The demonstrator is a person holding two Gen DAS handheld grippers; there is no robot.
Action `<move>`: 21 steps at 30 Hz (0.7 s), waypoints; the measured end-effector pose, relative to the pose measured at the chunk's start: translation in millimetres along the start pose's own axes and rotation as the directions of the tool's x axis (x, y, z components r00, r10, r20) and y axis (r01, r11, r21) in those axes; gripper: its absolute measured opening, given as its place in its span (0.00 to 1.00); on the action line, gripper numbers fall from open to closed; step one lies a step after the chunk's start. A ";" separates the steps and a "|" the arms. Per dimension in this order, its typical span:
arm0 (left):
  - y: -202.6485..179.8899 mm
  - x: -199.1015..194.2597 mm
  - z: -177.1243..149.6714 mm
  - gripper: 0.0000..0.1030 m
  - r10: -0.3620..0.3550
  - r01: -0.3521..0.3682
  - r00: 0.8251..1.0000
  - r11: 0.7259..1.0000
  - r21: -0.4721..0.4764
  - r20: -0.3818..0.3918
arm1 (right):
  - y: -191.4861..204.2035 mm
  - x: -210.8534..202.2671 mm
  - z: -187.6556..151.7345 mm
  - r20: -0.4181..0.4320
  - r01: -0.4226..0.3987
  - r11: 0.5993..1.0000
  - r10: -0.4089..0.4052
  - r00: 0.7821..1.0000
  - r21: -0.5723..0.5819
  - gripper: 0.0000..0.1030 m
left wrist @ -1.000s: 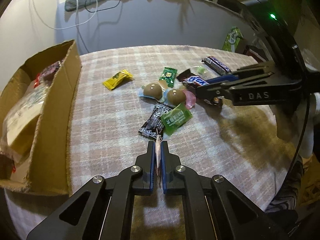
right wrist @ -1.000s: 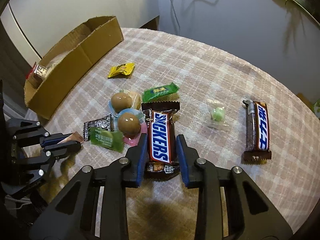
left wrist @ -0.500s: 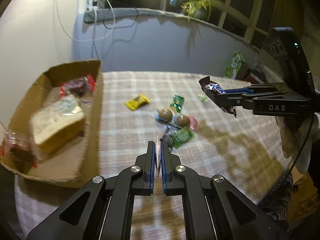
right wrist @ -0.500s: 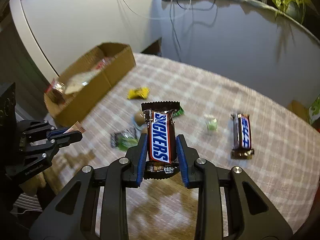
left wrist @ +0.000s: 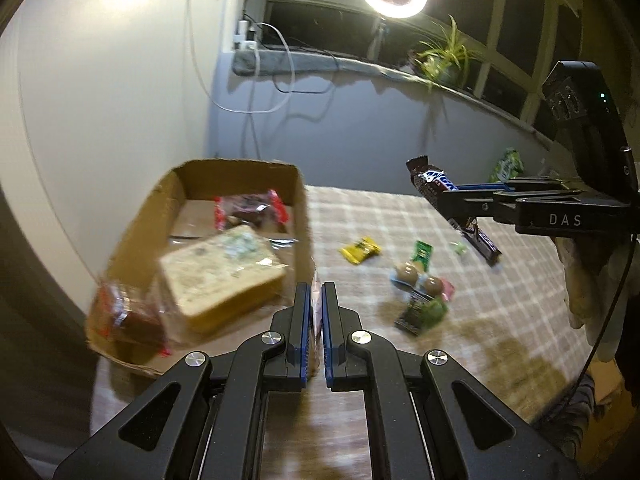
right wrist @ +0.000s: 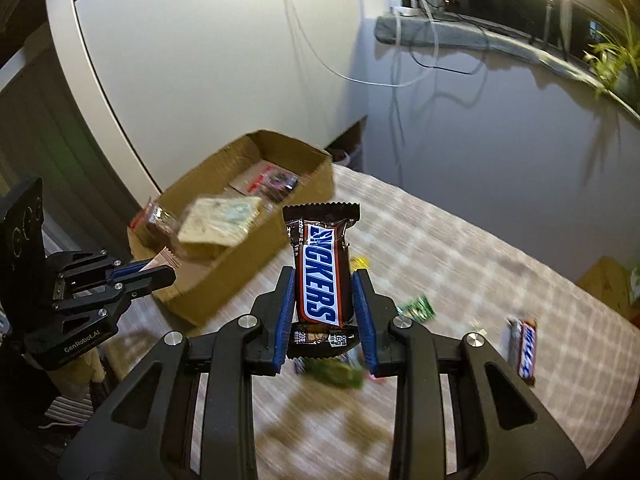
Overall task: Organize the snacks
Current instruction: 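Carry the pink packet and Snickers bar into the box and release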
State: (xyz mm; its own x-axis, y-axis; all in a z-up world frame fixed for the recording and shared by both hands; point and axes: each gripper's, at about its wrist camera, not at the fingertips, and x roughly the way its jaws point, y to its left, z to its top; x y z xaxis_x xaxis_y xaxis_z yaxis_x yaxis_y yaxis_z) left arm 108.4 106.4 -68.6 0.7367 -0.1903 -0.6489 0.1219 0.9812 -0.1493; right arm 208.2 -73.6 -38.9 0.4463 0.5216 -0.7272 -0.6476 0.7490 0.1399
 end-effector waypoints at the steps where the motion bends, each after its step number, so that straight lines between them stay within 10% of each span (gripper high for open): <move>1: 3.1 -0.6 1.0 0.04 0.005 -0.005 1.000 1.000 -0.004 0.003 | 3.8 4.5 4.3 0.000 -0.006 1.000 0.006 1.000 -0.006 0.29; 21: 46.2 10.5 12.6 0.04 0.085 -0.084 0.996 0.996 -0.033 0.027 | 64.4 92.6 55.2 -0.070 -0.096 0.992 0.091 0.993 -0.085 0.29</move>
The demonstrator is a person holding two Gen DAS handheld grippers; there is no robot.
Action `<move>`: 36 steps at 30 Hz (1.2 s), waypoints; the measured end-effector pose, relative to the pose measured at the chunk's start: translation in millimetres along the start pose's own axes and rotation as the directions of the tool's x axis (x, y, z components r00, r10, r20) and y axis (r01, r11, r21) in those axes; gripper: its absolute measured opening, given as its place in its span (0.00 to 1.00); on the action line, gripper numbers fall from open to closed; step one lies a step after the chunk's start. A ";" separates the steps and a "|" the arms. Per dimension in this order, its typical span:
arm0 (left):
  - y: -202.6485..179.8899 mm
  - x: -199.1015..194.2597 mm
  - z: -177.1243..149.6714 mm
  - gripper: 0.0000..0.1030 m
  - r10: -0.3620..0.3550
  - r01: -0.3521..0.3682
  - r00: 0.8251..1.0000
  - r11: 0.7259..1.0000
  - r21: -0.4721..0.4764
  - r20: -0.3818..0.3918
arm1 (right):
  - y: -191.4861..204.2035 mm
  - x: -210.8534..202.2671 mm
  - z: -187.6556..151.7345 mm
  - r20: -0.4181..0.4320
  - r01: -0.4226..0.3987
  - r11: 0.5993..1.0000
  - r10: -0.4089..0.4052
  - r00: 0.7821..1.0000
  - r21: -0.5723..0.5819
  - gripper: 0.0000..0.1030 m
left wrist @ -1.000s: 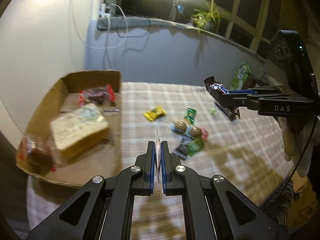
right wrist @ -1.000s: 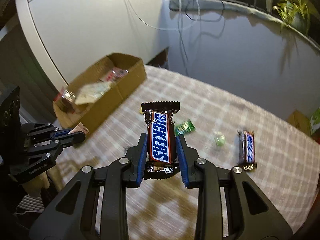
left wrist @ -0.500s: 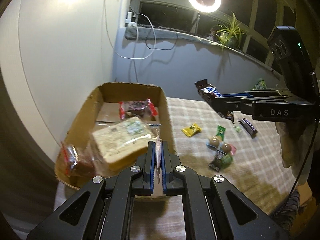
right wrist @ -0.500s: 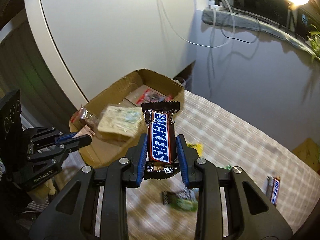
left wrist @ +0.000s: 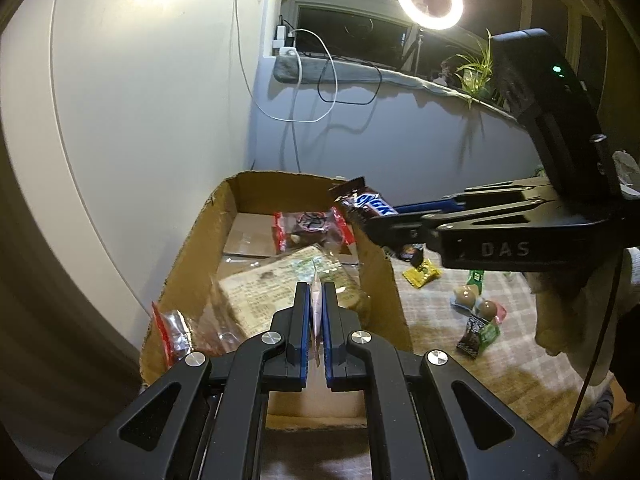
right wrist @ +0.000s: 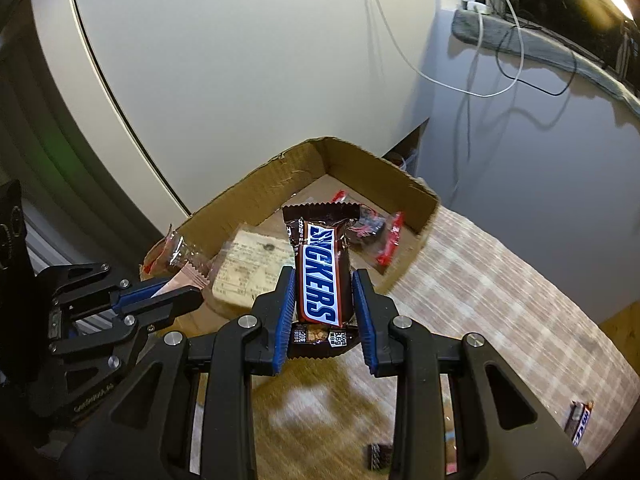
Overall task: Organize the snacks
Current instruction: 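Carry the pink packet and Snickers bar into the box and release, then withdraw both grippers from the box toward the remaining candies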
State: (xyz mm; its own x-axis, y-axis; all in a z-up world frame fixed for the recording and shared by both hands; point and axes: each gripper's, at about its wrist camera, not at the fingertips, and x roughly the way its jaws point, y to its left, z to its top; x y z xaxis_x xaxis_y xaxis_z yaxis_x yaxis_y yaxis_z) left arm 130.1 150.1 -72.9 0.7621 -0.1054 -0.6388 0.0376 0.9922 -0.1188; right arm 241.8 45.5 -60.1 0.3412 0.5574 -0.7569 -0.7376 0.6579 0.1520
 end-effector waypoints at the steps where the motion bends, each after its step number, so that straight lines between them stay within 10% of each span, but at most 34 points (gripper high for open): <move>1: 0.5 1.0 0.4 0.04 0.002 -0.002 1.000 1.000 0.001 0.000 | 0.2 2.9 1.2 -0.003 -0.002 1.000 0.002 1.000 0.001 0.29; 14: 3.6 2.4 1.1 0.23 0.043 -0.043 0.999 0.999 0.012 0.006 | 0.9 20.5 11.1 -0.009 -0.012 1.000 0.012 1.000 0.008 0.31; 20: -0.3 -0.6 1.1 0.42 0.055 -0.055 0.998 0.998 0.018 0.017 | 1.0 7.4 11.8 0.033 0.022 1.000 -0.023 0.999 0.003 0.66; 36: -16.8 -19.8 0.4 0.60 0.030 -0.030 0.997 1.000 -0.001 0.065 | -26.7 -46.2 -11.9 0.086 0.104 0.992 -0.110 0.990 0.069 0.66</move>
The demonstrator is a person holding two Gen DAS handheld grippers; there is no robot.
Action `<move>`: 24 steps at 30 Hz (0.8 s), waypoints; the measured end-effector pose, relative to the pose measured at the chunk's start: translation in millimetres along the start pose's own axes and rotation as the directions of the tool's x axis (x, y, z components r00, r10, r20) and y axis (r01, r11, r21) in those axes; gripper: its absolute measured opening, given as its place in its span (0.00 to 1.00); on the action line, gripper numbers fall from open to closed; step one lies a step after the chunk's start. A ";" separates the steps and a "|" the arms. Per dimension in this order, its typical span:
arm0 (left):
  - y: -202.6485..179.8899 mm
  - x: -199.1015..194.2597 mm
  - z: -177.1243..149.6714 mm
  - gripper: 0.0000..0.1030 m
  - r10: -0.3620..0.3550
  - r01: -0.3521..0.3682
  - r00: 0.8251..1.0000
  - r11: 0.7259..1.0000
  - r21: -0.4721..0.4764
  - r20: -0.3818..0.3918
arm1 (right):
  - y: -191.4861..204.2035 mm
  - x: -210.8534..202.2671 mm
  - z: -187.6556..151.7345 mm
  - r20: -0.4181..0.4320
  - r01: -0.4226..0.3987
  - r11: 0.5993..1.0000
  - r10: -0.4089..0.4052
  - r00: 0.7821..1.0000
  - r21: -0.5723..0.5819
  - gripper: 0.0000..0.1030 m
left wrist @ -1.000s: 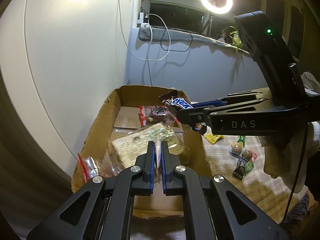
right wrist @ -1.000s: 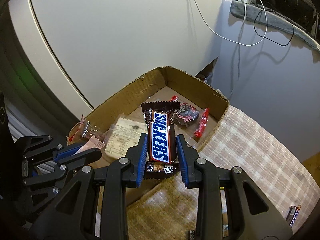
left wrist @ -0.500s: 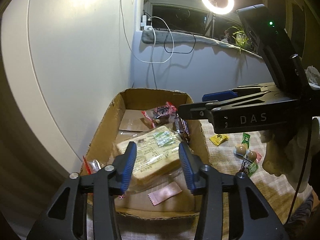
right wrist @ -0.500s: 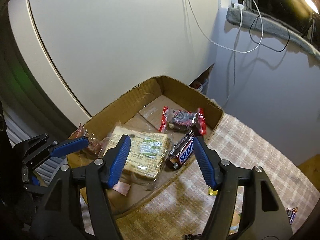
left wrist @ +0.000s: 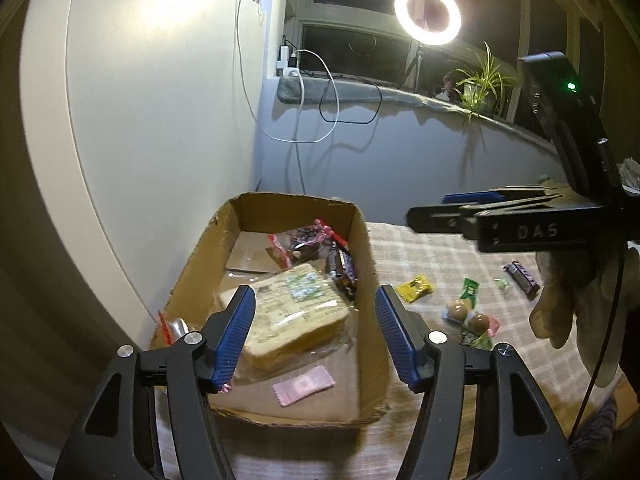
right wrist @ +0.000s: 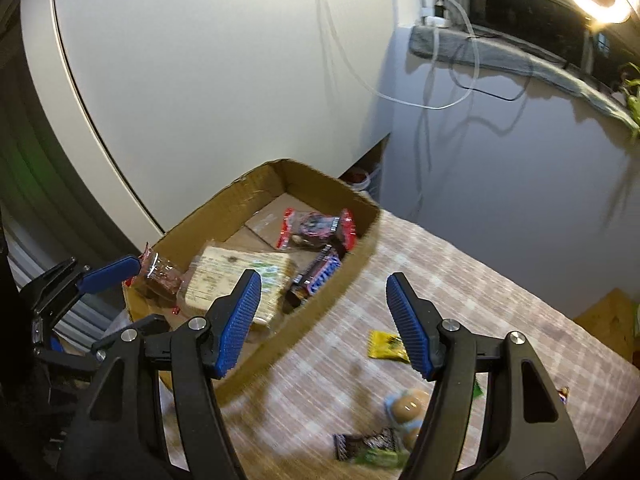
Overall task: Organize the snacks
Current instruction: 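Withdraw both grippers from the box toward the remaining candies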
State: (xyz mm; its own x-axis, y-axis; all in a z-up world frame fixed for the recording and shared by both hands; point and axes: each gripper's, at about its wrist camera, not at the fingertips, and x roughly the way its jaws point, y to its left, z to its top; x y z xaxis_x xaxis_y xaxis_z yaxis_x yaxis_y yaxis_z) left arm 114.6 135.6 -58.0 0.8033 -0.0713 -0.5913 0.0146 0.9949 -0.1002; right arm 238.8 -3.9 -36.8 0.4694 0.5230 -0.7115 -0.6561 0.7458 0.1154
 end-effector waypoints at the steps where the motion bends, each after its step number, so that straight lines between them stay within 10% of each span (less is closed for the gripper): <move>1: -2.8 -0.1 -0.6 0.60 -0.005 0.005 1.000 1.000 0.002 -0.001 | -2.7 -3.9 -1.3 0.007 0.003 1.000 -0.003 1.000 0.005 0.66; 14: -63.7 11.9 -14.0 0.59 -0.088 0.091 0.993 0.995 0.037 -0.080 | -85.1 -65.8 -56.4 0.047 0.088 0.987 -0.095 0.994 0.137 0.66; 24: -113.3 33.6 -29.1 0.32 -0.156 0.176 0.974 0.978 0.114 -0.165 | -161.7 -97.1 -109.5 0.004 0.178 0.958 -0.184 0.983 0.224 0.85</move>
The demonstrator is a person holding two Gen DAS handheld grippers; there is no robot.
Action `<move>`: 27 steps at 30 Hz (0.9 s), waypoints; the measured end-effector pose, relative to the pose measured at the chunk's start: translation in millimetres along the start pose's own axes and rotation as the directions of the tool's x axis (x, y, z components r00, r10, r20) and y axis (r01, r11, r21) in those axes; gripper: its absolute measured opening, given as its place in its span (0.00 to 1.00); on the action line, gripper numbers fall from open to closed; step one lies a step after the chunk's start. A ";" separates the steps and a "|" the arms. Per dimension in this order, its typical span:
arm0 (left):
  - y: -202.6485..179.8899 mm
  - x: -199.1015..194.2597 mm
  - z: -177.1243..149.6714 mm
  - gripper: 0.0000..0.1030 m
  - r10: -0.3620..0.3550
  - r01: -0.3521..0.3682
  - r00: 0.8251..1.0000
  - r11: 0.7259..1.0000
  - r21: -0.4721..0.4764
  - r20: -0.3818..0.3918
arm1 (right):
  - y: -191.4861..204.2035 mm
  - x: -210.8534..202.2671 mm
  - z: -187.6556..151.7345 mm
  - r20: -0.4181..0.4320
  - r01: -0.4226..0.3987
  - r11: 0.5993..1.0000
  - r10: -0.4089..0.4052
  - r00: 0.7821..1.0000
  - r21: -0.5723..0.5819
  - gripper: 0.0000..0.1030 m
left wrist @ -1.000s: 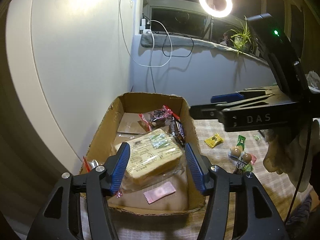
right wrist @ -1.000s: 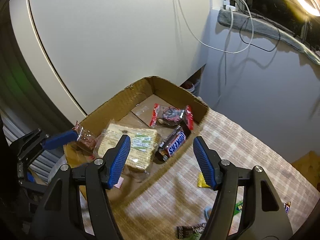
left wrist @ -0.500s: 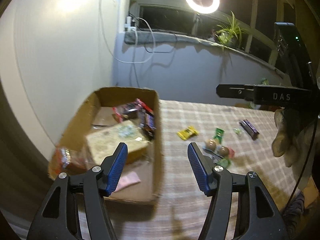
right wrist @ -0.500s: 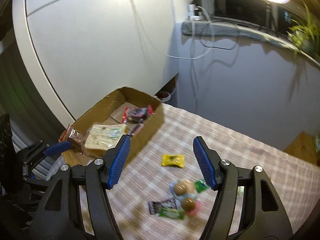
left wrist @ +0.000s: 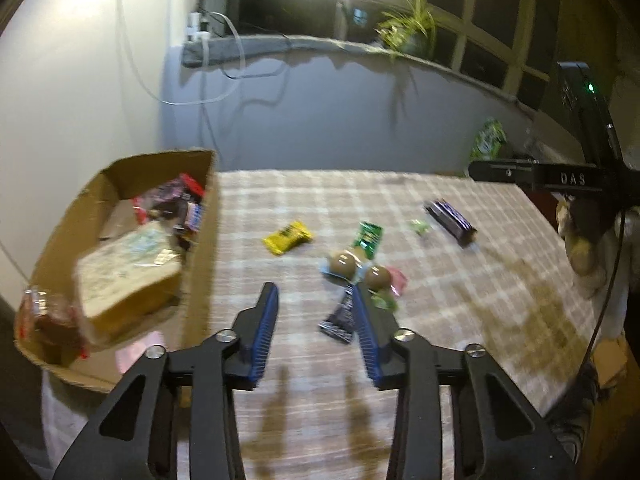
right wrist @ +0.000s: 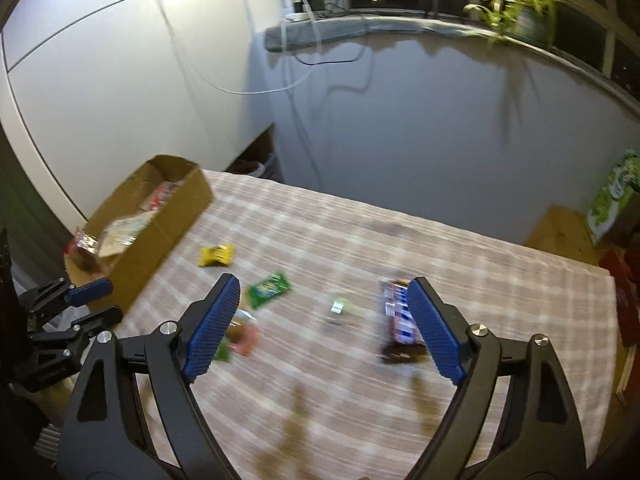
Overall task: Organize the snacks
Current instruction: 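Withdraw both grippers from the box toward the remaining candies, then grasp the green packet with left gripper while right grasps the Snickers bar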
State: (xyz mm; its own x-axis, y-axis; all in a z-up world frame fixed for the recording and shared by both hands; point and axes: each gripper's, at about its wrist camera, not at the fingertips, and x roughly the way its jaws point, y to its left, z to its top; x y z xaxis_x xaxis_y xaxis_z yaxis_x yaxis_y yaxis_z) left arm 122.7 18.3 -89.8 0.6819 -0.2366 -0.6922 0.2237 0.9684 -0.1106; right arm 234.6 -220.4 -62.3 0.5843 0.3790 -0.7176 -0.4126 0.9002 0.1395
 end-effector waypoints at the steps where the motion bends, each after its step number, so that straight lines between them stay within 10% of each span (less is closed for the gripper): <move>1: -4.5 3.5 -0.7 0.32 -0.007 0.007 1.000 1.000 0.010 -0.009 | -7.4 0.0 -3.5 -0.003 0.011 1.000 -0.011 1.000 0.000 0.85; 27: -44.7 75.7 2.2 0.32 -0.069 0.104 0.978 0.979 0.175 -0.199 | -57.5 67.2 -31.7 -0.155 -0.020 0.999 0.024 0.988 0.029 0.59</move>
State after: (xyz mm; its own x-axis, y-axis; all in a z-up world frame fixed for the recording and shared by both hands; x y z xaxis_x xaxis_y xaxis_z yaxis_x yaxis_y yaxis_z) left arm 165.8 -43.1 -135.6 0.5126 -0.2820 -0.8110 0.4120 0.9095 -0.0558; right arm 275.5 -253.6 -140.1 0.4590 0.3629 -0.8110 -0.4037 0.8983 0.1735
